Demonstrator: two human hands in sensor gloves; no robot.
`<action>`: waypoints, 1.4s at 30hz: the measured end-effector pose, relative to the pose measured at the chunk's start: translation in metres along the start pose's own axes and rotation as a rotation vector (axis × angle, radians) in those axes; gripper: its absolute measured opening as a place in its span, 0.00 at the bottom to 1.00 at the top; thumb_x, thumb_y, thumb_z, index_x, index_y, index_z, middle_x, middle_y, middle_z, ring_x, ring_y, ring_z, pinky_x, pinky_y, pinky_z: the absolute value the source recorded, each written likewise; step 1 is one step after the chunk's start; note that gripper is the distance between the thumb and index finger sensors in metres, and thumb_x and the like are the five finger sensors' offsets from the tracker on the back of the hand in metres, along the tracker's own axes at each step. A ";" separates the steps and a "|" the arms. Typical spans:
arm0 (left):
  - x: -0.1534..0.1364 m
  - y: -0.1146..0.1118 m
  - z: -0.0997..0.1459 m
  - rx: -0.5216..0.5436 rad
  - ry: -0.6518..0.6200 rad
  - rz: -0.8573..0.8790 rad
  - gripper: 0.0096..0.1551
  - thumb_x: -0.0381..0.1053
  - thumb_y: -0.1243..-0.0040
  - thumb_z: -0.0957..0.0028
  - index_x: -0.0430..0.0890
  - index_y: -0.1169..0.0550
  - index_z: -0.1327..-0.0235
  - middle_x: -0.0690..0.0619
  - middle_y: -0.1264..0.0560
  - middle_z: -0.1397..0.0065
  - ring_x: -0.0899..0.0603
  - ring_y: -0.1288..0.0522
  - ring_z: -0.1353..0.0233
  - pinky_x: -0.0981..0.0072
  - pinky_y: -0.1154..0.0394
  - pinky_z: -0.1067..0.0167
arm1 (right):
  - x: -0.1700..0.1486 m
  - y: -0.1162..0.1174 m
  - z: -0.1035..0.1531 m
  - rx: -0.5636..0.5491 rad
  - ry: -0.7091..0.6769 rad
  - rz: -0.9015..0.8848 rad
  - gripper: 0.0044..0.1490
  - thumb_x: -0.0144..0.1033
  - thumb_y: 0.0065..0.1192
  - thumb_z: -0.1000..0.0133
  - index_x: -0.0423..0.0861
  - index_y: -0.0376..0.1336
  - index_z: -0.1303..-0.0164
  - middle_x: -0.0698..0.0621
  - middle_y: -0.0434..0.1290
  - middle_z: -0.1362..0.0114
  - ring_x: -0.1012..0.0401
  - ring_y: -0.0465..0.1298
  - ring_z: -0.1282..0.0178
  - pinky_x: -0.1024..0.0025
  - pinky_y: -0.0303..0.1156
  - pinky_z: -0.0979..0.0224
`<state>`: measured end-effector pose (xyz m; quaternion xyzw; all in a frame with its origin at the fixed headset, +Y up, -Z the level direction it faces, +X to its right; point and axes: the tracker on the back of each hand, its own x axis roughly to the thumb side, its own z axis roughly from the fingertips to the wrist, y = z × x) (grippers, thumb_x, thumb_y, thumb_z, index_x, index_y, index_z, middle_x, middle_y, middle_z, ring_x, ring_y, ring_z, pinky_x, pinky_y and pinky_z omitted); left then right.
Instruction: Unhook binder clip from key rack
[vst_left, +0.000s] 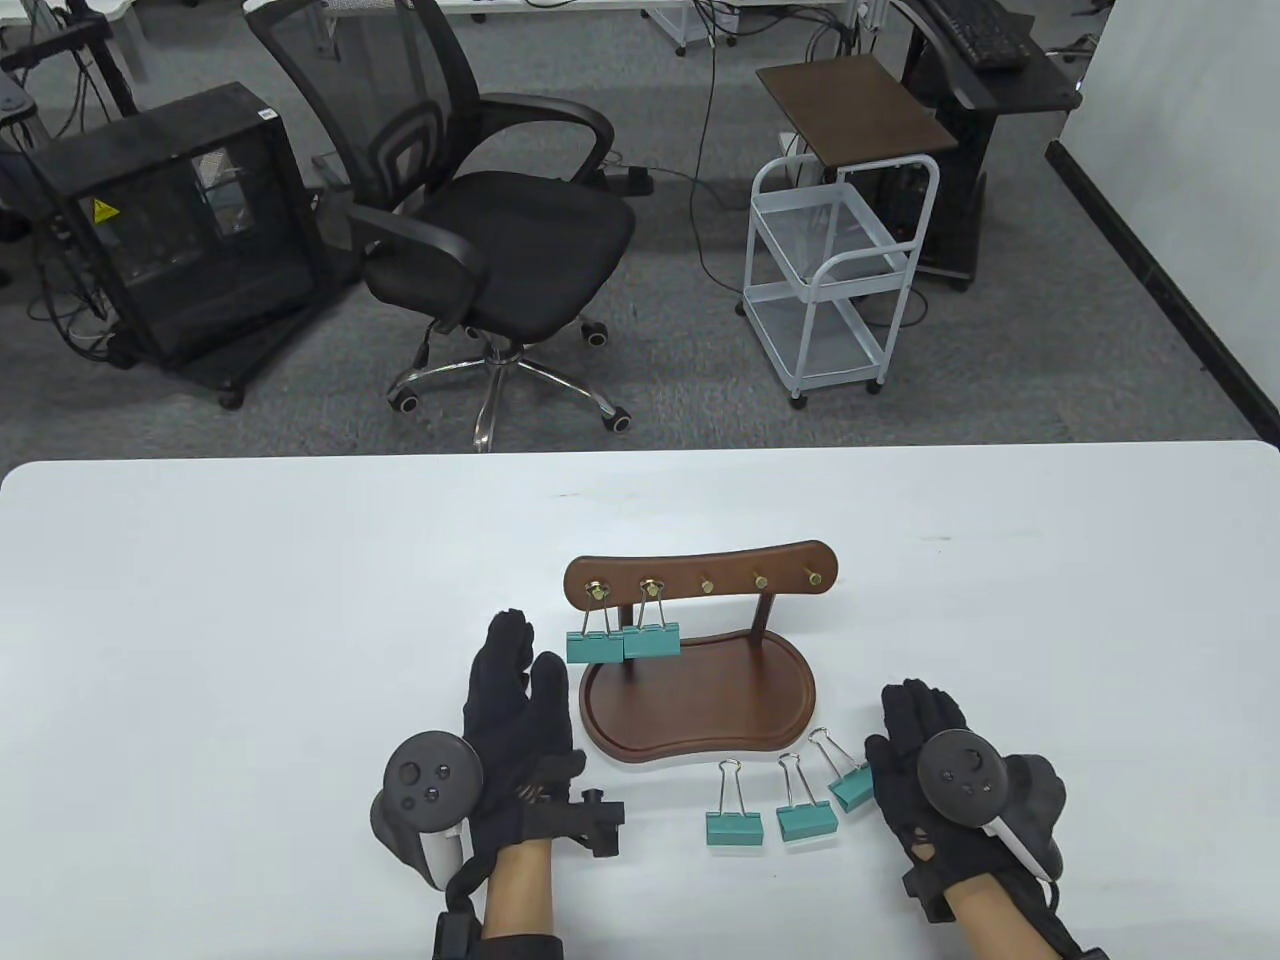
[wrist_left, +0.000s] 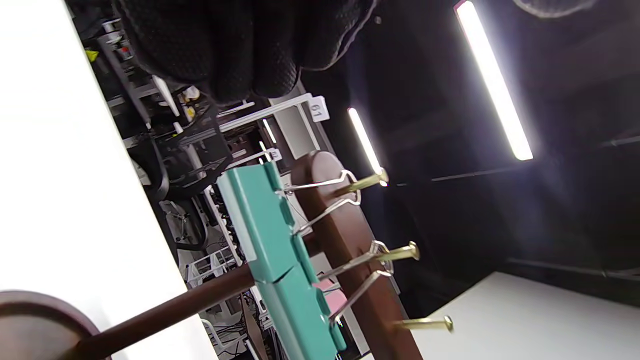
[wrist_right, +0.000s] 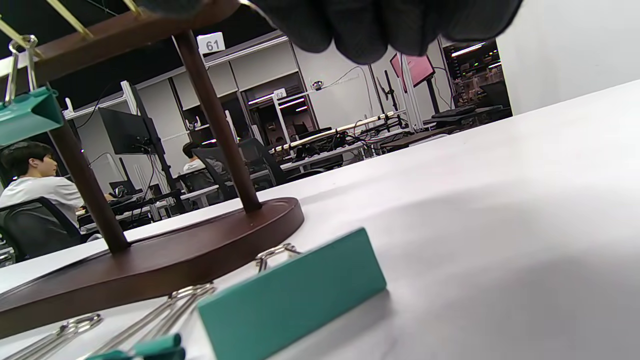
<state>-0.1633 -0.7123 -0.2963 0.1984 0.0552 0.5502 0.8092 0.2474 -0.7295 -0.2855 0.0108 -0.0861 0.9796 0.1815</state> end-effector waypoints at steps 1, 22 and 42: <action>-0.004 -0.002 -0.004 0.002 0.013 0.004 0.57 0.86 0.61 0.50 0.49 0.35 0.17 0.45 0.31 0.18 0.34 0.28 0.22 0.41 0.28 0.29 | -0.002 -0.001 0.000 -0.001 0.006 -0.003 0.40 0.56 0.47 0.53 0.48 0.55 0.33 0.45 0.58 0.23 0.44 0.58 0.26 0.49 0.61 0.28; -0.026 -0.032 -0.023 -0.369 0.201 -0.016 0.50 0.70 0.43 0.43 0.49 0.43 0.13 0.42 0.38 0.14 0.31 0.35 0.19 0.37 0.32 0.28 | -0.012 -0.001 0.001 0.002 0.062 -0.038 0.40 0.56 0.47 0.53 0.48 0.55 0.33 0.45 0.58 0.23 0.44 0.59 0.26 0.49 0.61 0.28; -0.027 -0.036 -0.025 -0.405 0.243 0.115 0.33 0.57 0.44 0.41 0.54 0.36 0.22 0.48 0.29 0.25 0.40 0.26 0.29 0.41 0.28 0.33 | -0.013 -0.001 0.002 0.010 0.072 -0.056 0.40 0.56 0.47 0.53 0.48 0.55 0.33 0.44 0.59 0.24 0.44 0.59 0.26 0.49 0.62 0.29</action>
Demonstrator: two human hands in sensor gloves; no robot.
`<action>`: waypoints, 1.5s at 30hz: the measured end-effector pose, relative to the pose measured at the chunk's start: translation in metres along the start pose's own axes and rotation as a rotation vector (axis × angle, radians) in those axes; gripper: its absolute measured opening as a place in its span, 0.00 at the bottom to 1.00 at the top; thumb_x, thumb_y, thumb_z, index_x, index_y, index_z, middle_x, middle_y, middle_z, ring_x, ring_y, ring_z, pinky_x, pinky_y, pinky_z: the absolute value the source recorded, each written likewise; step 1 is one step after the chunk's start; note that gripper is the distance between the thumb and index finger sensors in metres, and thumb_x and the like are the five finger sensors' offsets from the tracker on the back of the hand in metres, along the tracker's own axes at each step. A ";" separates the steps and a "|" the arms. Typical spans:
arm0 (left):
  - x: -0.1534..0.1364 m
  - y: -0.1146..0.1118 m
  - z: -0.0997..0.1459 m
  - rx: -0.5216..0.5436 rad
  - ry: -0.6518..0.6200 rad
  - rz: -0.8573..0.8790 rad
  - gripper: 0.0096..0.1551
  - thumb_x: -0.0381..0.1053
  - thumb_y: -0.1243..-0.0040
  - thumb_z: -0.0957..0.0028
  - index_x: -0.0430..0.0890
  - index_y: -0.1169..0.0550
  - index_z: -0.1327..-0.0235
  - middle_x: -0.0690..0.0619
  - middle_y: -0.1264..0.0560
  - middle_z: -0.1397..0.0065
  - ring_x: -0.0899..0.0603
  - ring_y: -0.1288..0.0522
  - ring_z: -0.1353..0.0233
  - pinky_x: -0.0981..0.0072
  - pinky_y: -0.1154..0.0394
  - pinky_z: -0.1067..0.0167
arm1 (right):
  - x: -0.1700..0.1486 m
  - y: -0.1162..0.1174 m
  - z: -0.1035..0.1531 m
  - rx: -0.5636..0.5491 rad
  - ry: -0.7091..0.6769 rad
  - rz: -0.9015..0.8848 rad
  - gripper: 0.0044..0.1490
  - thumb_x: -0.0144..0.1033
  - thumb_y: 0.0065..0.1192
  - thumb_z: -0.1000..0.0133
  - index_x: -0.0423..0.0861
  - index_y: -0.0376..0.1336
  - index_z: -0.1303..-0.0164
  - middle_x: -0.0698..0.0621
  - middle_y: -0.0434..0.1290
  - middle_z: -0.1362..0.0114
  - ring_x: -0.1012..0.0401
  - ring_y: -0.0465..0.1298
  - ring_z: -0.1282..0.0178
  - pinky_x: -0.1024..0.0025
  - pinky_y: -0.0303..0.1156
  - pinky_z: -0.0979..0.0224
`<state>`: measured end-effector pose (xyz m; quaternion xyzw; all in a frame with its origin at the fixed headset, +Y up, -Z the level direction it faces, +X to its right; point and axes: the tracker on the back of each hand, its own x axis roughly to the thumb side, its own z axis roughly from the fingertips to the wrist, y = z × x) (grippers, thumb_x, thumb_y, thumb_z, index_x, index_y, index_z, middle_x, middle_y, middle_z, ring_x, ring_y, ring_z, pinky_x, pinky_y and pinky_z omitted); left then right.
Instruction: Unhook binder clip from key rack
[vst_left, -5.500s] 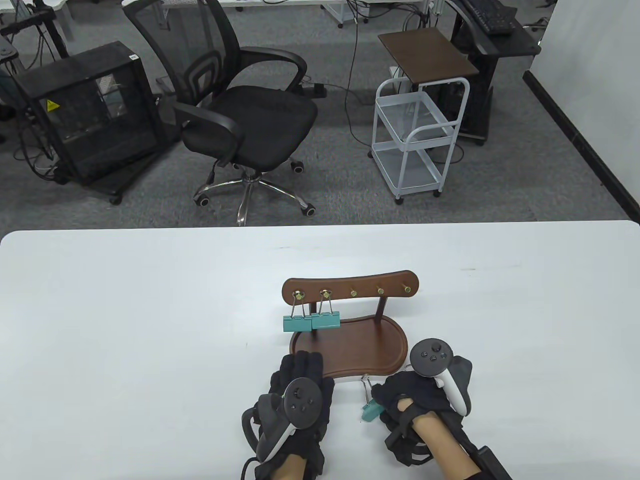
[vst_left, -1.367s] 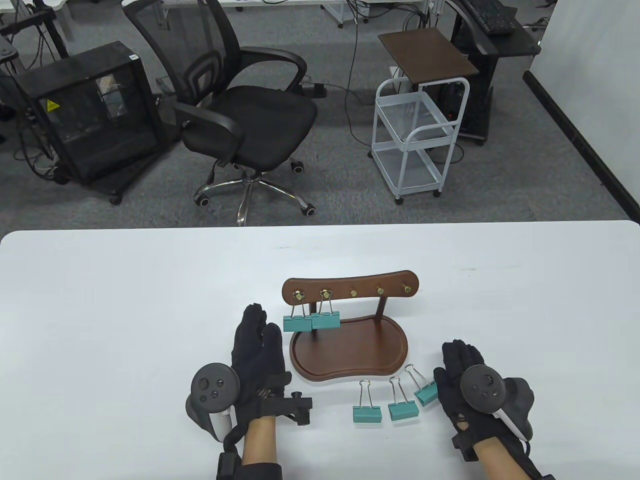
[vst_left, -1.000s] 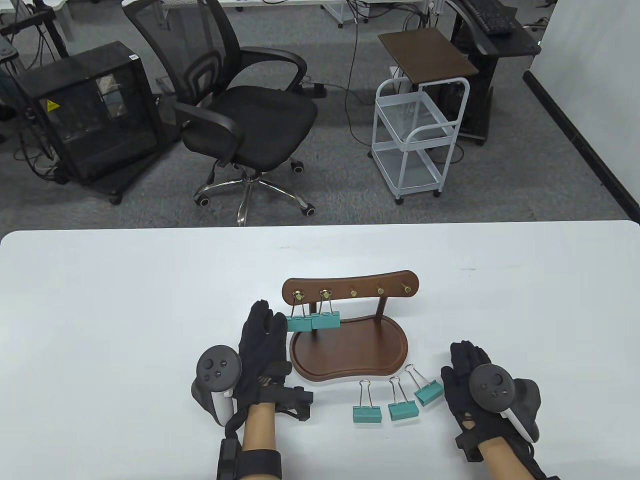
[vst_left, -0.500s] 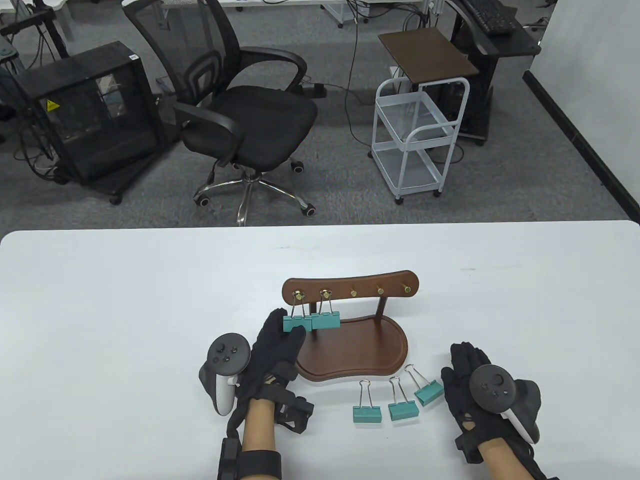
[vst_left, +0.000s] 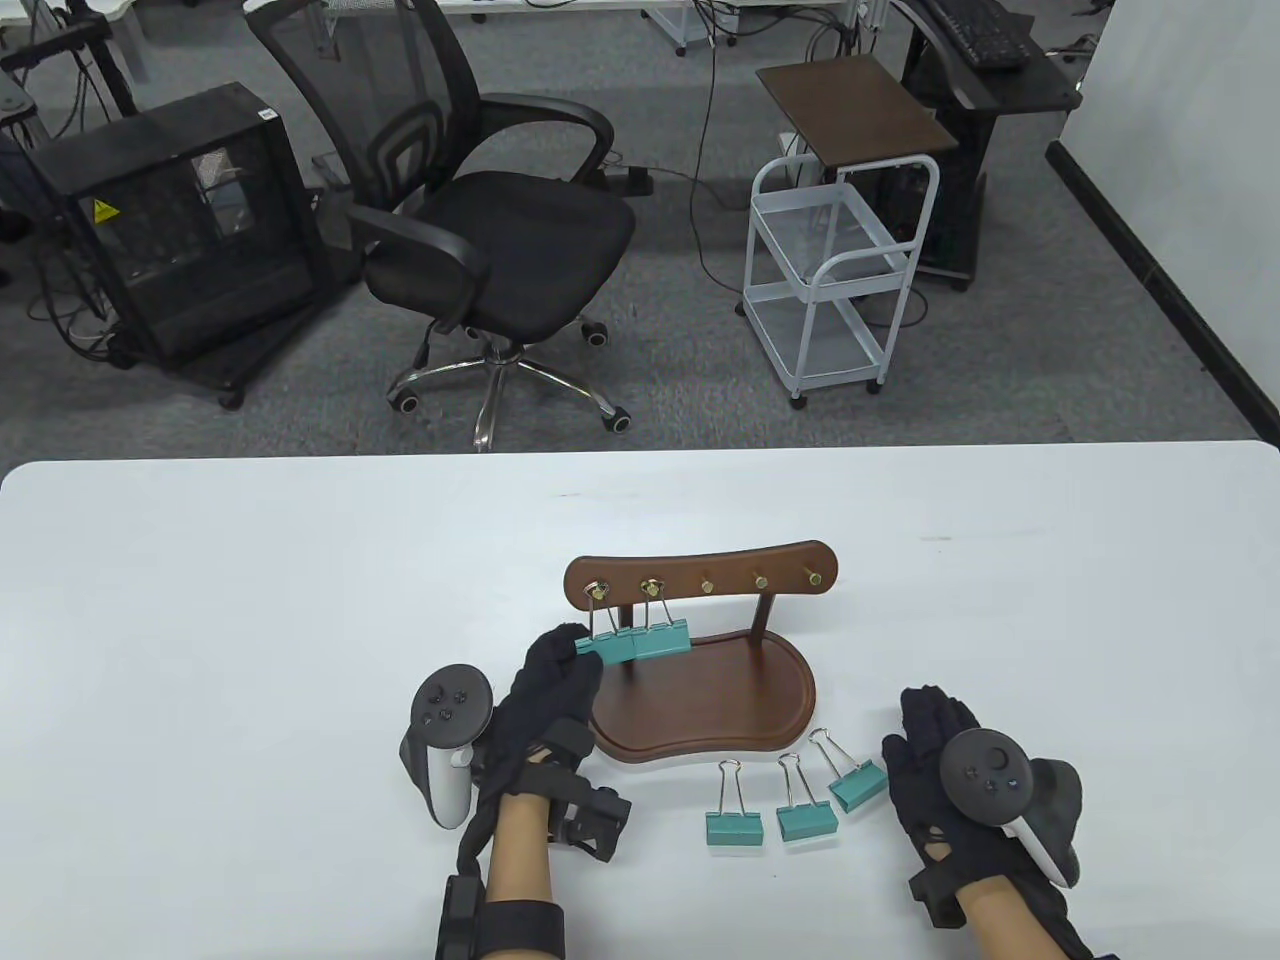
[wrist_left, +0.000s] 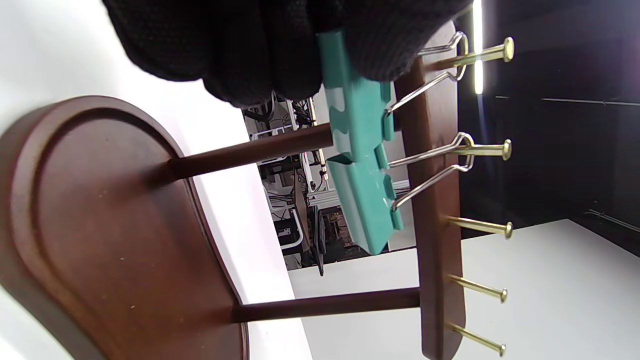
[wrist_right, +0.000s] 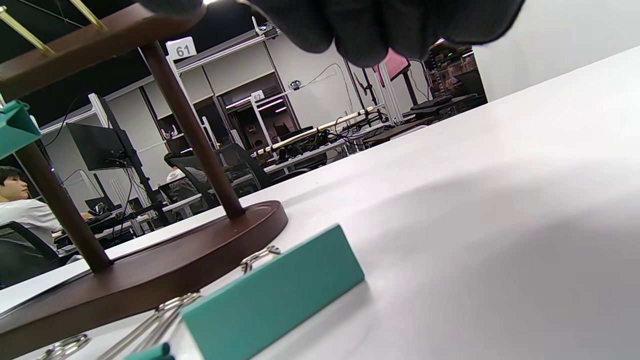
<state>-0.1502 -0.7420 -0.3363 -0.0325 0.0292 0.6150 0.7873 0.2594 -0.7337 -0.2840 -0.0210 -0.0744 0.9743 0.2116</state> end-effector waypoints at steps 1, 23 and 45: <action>0.000 0.000 0.000 0.004 -0.003 -0.001 0.33 0.57 0.44 0.41 0.54 0.36 0.22 0.48 0.29 0.25 0.40 0.25 0.30 0.41 0.27 0.34 | 0.000 0.000 0.000 0.000 0.000 0.000 0.40 0.56 0.47 0.53 0.47 0.55 0.33 0.44 0.59 0.24 0.44 0.59 0.26 0.49 0.62 0.29; 0.008 0.009 0.005 0.043 -0.058 0.011 0.32 0.55 0.41 0.42 0.56 0.34 0.23 0.48 0.28 0.26 0.41 0.25 0.30 0.41 0.28 0.33 | -0.001 0.000 0.000 0.004 0.011 -0.009 0.40 0.56 0.47 0.53 0.47 0.55 0.33 0.44 0.59 0.24 0.44 0.59 0.26 0.49 0.62 0.29; 0.022 0.021 0.043 -0.024 -0.122 -0.031 0.30 0.55 0.41 0.43 0.58 0.32 0.25 0.48 0.27 0.26 0.40 0.24 0.31 0.41 0.26 0.35 | 0.002 0.000 -0.003 -0.013 -0.002 -0.019 0.40 0.56 0.47 0.53 0.47 0.55 0.33 0.44 0.58 0.24 0.44 0.59 0.26 0.49 0.61 0.29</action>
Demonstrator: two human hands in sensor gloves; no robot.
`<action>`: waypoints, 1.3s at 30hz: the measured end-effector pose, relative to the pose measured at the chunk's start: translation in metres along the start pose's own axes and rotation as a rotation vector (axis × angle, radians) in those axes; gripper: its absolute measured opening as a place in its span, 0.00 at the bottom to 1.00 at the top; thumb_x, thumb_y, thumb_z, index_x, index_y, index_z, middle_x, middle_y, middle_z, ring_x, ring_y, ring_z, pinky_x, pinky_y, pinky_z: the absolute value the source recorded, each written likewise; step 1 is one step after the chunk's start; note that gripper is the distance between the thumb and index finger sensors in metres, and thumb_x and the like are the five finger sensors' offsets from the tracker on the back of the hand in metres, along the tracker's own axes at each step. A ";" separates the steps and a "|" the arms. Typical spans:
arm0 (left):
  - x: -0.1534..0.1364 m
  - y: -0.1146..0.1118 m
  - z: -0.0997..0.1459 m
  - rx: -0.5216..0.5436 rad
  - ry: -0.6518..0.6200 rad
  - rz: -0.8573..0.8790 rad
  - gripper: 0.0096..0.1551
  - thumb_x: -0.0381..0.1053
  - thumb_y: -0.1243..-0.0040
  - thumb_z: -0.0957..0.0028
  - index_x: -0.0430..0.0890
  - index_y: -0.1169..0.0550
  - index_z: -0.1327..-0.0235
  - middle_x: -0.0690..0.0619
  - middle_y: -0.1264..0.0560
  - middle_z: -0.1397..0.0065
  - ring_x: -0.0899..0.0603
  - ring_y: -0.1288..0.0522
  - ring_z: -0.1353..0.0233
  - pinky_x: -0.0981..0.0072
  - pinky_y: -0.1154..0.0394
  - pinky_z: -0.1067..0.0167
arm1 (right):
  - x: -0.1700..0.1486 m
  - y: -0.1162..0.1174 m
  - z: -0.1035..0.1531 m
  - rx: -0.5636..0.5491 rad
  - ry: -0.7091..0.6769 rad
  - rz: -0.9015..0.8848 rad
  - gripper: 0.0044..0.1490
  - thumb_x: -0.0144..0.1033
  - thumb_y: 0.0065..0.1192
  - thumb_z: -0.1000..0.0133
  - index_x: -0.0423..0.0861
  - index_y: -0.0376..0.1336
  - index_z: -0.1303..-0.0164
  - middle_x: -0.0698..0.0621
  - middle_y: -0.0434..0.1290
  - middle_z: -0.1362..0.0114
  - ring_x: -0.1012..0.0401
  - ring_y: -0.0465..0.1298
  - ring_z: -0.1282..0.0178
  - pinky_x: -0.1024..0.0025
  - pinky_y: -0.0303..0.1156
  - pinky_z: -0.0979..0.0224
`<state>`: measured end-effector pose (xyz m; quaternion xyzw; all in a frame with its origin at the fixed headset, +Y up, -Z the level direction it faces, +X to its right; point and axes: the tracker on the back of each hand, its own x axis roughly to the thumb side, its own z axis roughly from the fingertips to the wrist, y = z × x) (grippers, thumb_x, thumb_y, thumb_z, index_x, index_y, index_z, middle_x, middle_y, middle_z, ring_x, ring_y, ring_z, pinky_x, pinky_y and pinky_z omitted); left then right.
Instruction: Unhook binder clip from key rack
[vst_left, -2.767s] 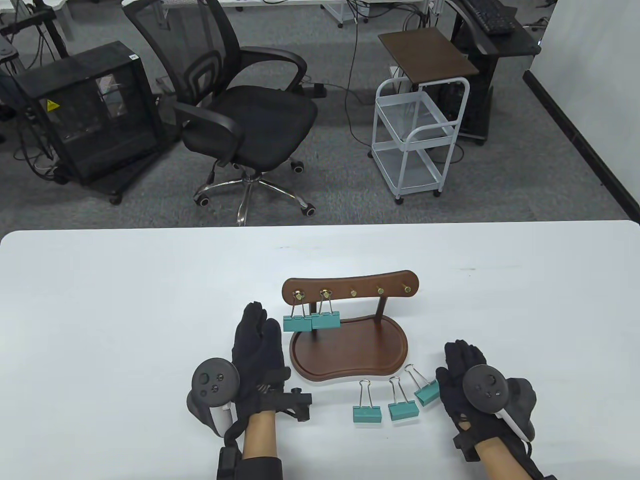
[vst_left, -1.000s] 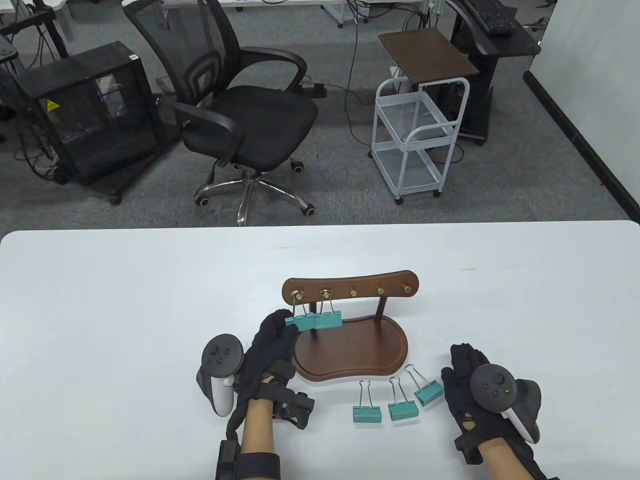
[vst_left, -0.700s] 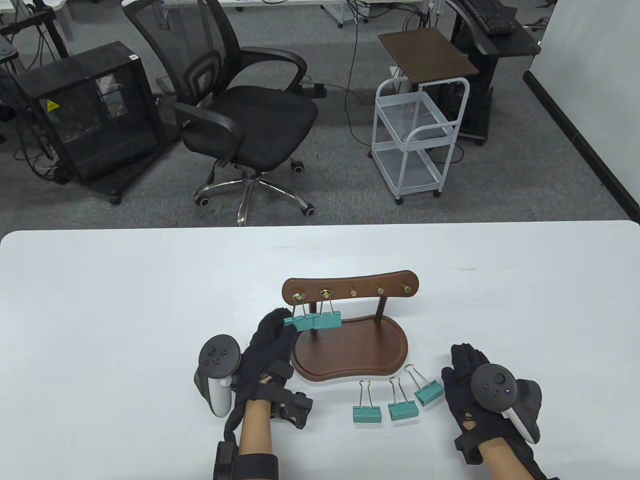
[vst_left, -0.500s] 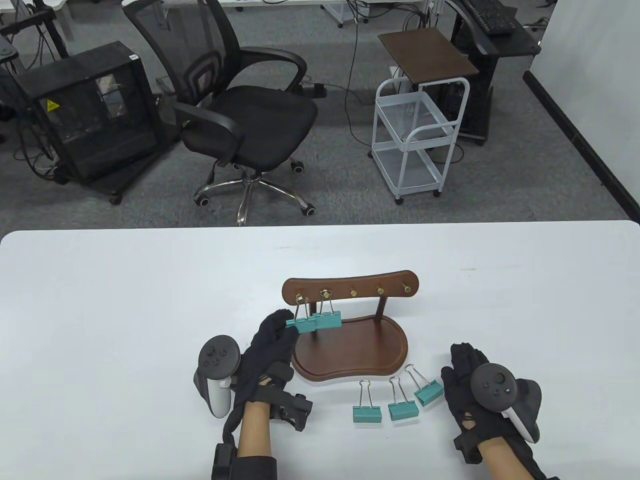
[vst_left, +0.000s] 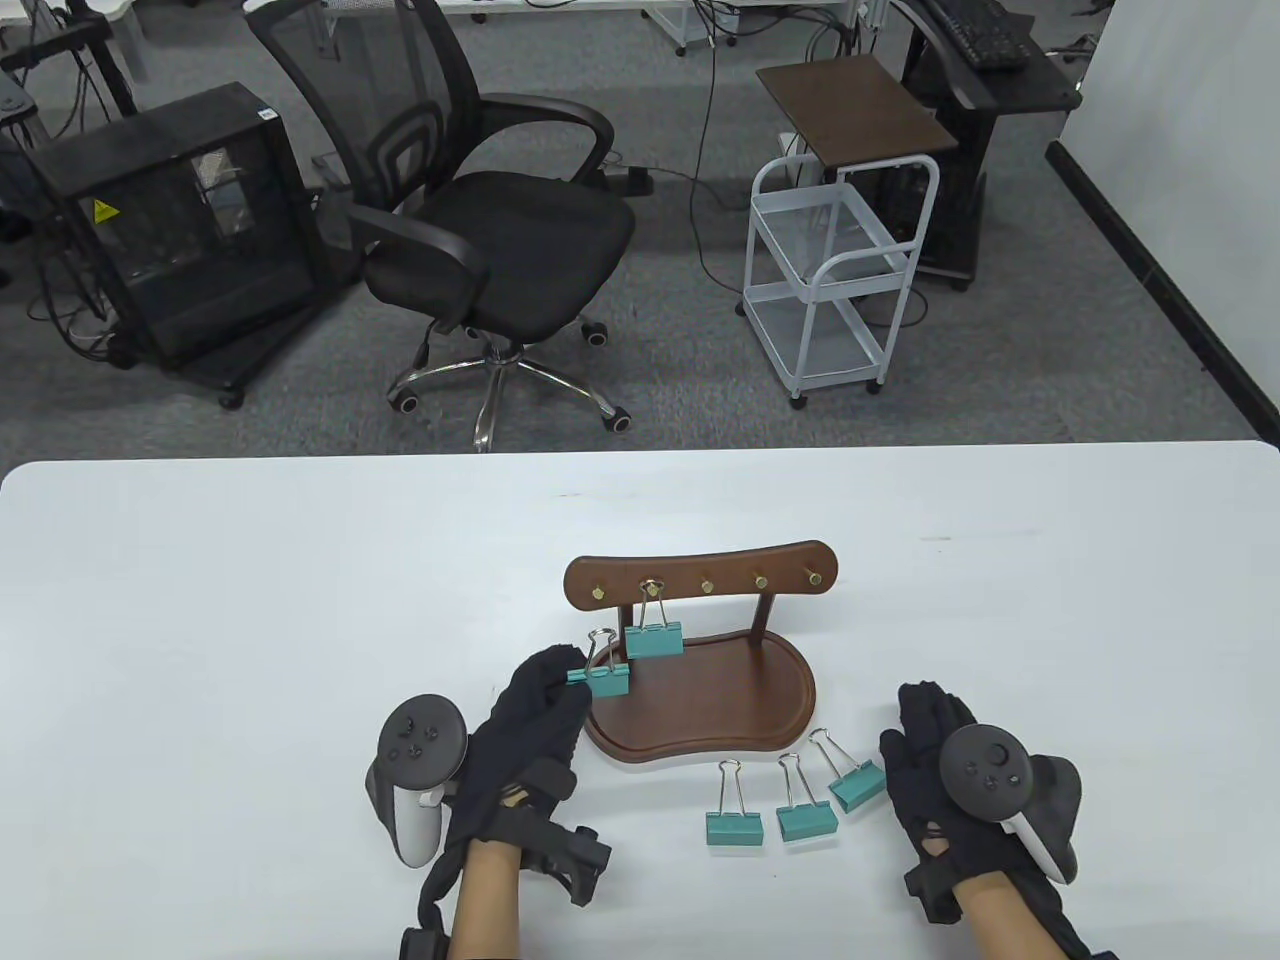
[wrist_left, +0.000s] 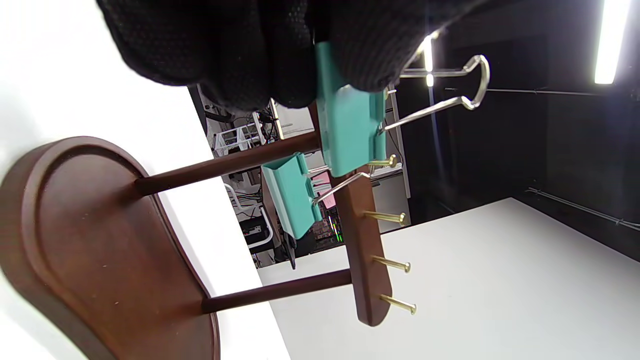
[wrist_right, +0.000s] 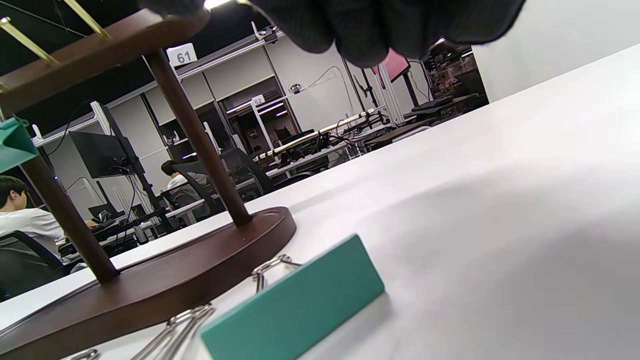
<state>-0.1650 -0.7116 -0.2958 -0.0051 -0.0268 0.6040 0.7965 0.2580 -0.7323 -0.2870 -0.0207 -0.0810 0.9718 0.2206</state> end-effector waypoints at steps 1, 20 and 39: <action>-0.001 0.000 0.002 0.002 0.000 0.008 0.30 0.55 0.41 0.42 0.58 0.32 0.25 0.48 0.27 0.27 0.40 0.24 0.31 0.41 0.26 0.35 | 0.001 0.000 0.000 -0.012 -0.007 0.001 0.40 0.56 0.47 0.53 0.47 0.55 0.33 0.44 0.59 0.24 0.44 0.59 0.26 0.49 0.62 0.29; -0.016 0.013 0.012 -0.074 0.084 -0.313 0.28 0.60 0.42 0.43 0.53 0.25 0.31 0.47 0.21 0.34 0.39 0.20 0.38 0.40 0.25 0.41 | 0.001 0.002 0.000 0.003 -0.002 0.027 0.40 0.56 0.47 0.53 0.47 0.55 0.33 0.44 0.59 0.24 0.44 0.59 0.26 0.49 0.62 0.29; -0.035 -0.011 0.007 -0.254 0.404 -0.821 0.26 0.62 0.43 0.41 0.50 0.19 0.38 0.46 0.18 0.42 0.40 0.19 0.45 0.41 0.24 0.46 | 0.003 0.001 0.001 -0.011 -0.014 0.004 0.40 0.56 0.47 0.53 0.47 0.55 0.33 0.45 0.58 0.23 0.44 0.58 0.26 0.49 0.61 0.28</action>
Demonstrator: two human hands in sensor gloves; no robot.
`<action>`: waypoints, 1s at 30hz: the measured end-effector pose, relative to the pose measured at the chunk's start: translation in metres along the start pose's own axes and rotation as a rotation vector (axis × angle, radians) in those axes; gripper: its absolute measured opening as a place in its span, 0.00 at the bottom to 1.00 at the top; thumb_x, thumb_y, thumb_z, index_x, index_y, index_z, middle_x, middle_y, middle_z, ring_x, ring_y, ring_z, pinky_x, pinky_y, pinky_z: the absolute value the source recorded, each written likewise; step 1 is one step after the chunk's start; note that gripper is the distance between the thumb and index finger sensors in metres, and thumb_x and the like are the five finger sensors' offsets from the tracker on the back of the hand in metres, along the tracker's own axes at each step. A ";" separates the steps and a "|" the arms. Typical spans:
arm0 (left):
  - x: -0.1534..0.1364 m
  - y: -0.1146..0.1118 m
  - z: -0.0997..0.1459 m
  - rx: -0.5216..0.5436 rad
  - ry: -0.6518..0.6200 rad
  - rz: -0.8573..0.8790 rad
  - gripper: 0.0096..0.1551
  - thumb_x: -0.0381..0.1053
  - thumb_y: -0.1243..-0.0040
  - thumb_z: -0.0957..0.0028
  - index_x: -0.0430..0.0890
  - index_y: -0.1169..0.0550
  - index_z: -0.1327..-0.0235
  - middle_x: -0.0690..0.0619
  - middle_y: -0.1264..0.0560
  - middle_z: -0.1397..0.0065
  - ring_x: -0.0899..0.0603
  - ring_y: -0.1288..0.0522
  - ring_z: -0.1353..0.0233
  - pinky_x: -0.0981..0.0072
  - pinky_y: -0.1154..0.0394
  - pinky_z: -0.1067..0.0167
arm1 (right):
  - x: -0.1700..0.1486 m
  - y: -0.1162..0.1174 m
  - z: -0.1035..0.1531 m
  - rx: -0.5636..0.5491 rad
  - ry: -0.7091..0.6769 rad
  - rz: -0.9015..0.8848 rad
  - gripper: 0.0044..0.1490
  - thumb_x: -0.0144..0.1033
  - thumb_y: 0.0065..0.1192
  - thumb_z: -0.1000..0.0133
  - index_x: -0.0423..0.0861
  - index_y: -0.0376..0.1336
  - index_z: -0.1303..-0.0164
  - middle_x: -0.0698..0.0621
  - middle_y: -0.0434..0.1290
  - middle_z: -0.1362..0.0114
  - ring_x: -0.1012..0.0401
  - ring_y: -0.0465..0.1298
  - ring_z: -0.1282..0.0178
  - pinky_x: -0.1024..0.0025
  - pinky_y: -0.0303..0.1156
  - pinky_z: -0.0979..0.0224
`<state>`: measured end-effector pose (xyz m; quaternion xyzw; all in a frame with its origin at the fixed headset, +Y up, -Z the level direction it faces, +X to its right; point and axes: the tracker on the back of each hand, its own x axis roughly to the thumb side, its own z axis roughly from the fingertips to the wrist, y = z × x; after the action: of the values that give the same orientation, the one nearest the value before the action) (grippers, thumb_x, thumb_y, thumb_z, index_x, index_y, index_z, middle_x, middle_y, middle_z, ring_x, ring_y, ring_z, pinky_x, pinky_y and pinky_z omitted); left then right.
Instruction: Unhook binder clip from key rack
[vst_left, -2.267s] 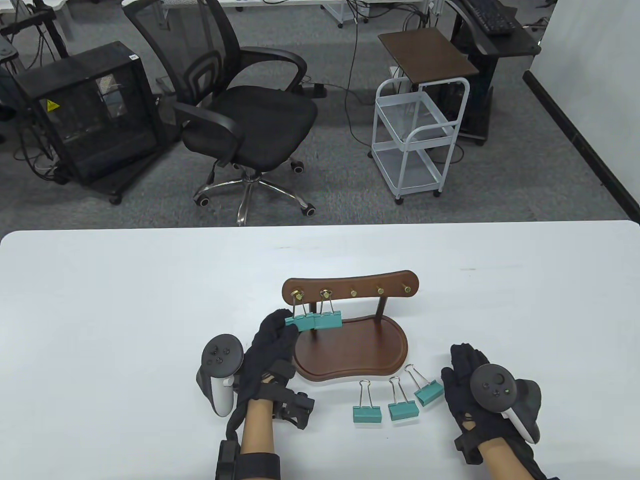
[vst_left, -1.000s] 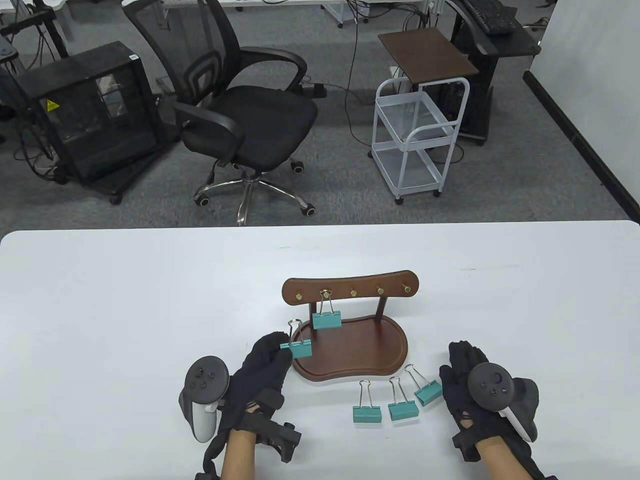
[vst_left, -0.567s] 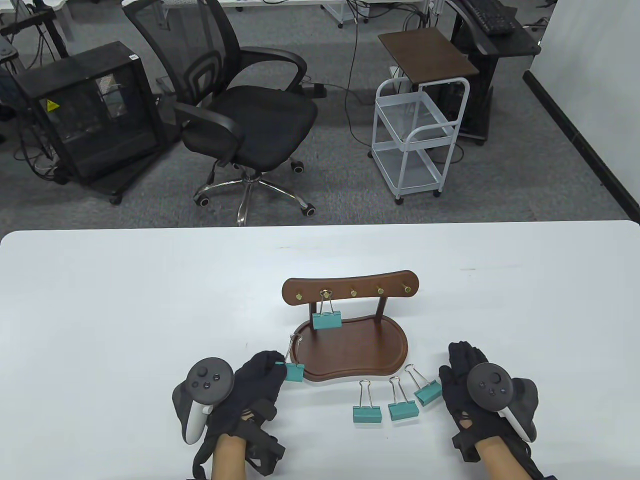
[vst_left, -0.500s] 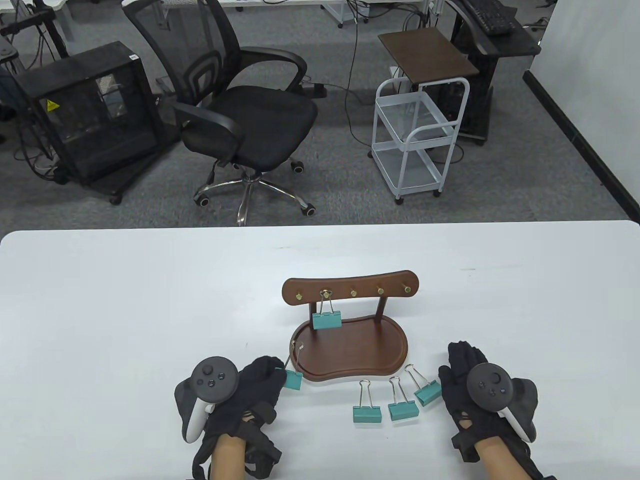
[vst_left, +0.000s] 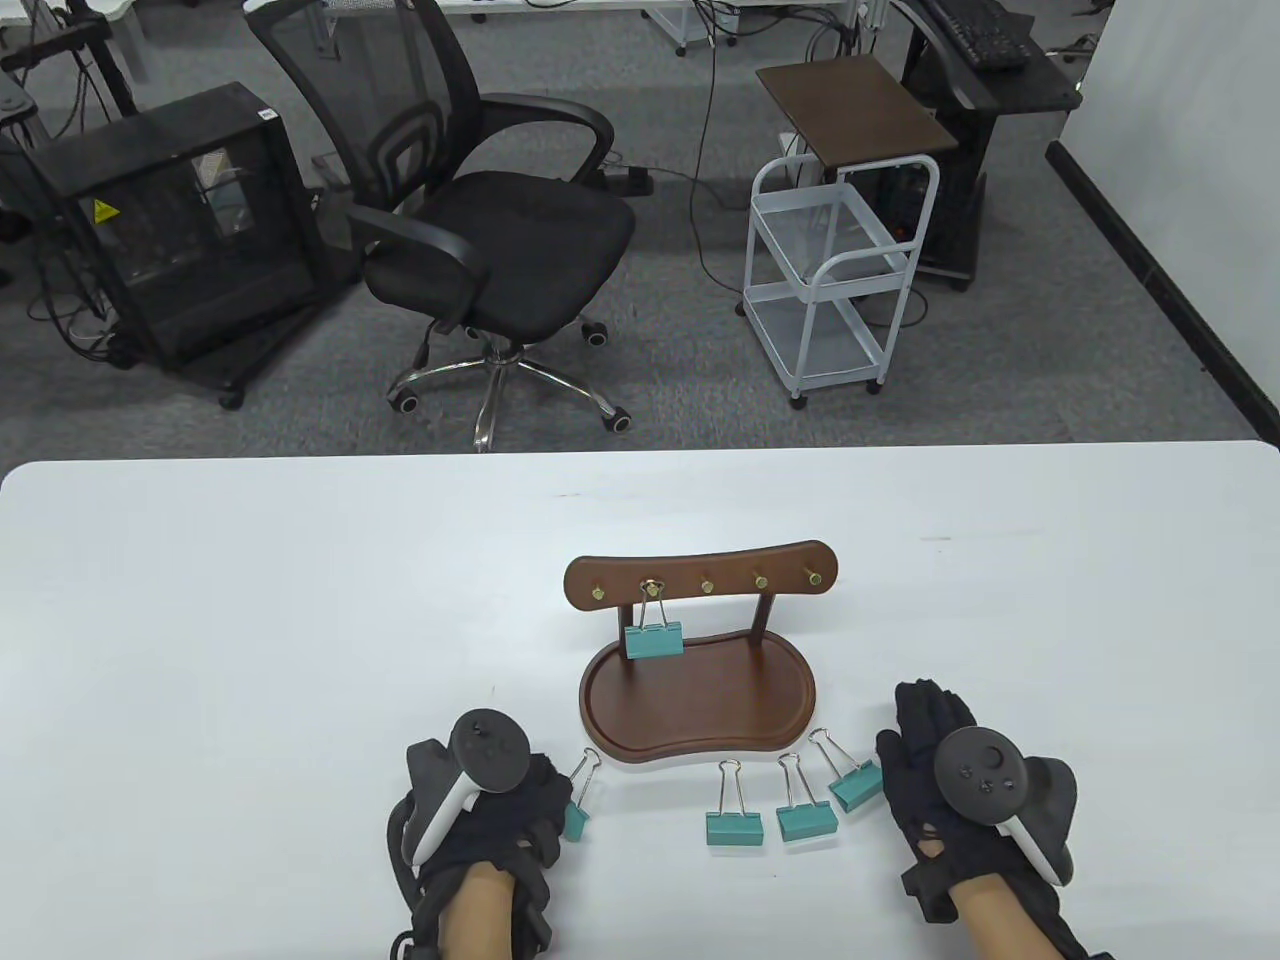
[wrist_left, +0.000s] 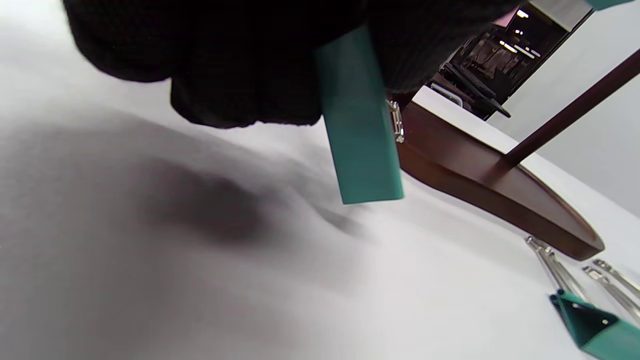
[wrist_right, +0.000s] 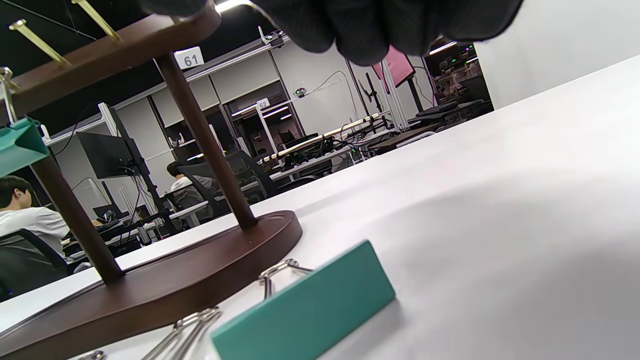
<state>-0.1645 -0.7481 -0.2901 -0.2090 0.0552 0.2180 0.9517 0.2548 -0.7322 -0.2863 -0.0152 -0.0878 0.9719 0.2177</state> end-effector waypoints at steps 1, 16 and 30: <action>0.001 -0.001 -0.001 -0.006 0.001 -0.013 0.26 0.62 0.43 0.41 0.50 0.19 0.37 0.46 0.18 0.41 0.39 0.19 0.45 0.41 0.24 0.46 | 0.000 0.000 0.000 -0.001 0.000 0.000 0.40 0.56 0.47 0.53 0.47 0.55 0.33 0.44 0.58 0.23 0.44 0.58 0.26 0.49 0.61 0.28; 0.007 -0.005 -0.006 0.036 0.041 -0.119 0.26 0.63 0.42 0.42 0.51 0.20 0.38 0.47 0.18 0.42 0.40 0.19 0.45 0.41 0.24 0.47 | 0.001 -0.001 0.000 -0.001 -0.003 -0.005 0.40 0.56 0.48 0.53 0.47 0.55 0.33 0.44 0.58 0.23 0.44 0.58 0.26 0.49 0.61 0.28; 0.011 -0.007 -0.005 0.130 0.070 -0.278 0.28 0.65 0.41 0.45 0.53 0.21 0.38 0.48 0.20 0.40 0.40 0.20 0.43 0.43 0.24 0.47 | 0.001 -0.001 0.000 0.007 -0.003 0.001 0.40 0.56 0.48 0.53 0.47 0.55 0.33 0.44 0.58 0.24 0.44 0.58 0.26 0.49 0.61 0.28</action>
<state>-0.1512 -0.7518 -0.2945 -0.1600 0.0729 0.0728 0.9817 0.2544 -0.7308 -0.2860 -0.0133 -0.0848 0.9724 0.2171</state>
